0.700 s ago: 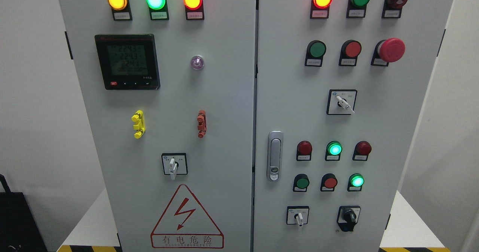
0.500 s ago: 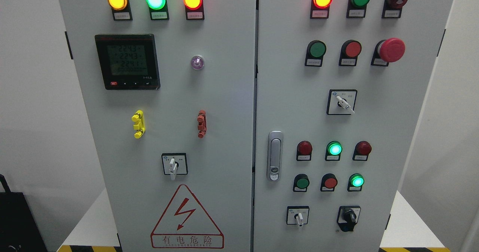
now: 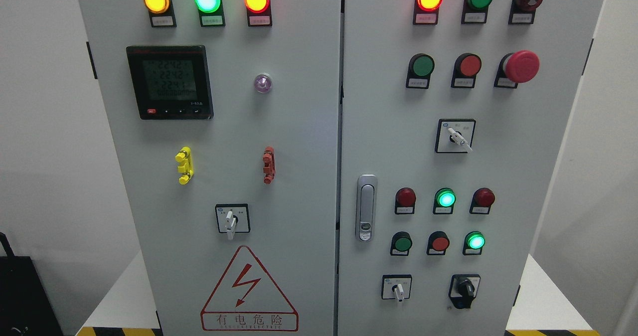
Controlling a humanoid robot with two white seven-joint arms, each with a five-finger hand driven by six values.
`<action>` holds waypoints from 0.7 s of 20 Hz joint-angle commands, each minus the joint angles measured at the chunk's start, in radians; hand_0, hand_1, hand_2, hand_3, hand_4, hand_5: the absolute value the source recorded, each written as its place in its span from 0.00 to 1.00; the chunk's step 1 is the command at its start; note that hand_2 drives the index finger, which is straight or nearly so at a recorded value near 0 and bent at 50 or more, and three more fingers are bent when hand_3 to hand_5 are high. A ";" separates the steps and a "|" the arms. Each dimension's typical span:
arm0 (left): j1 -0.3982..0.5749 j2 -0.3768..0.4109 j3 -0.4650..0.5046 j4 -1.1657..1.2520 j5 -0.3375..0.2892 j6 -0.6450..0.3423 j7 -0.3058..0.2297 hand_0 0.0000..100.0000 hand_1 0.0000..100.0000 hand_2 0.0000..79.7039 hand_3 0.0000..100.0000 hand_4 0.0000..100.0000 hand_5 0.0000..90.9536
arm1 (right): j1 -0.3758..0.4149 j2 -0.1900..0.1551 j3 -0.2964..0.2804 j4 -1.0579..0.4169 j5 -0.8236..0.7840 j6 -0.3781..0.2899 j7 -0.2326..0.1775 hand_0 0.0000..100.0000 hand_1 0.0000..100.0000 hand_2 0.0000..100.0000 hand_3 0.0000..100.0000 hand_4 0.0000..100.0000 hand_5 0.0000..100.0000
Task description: Turn on light switch 1
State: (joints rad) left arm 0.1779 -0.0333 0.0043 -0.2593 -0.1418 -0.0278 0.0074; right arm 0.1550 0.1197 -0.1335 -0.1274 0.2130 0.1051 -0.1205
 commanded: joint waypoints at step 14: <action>0.112 0.006 0.052 -0.699 0.001 -0.165 0.091 0.09 0.06 0.00 0.18 0.27 0.00 | 0.000 0.000 0.000 0.000 0.000 -0.001 0.001 0.05 0.00 0.00 0.00 0.00 0.00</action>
State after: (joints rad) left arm 0.2619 -0.0092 0.0398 -0.5968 -0.1352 -0.1686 0.0506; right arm 0.1549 0.1197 -0.1334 -0.1274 0.2129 0.1051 -0.1205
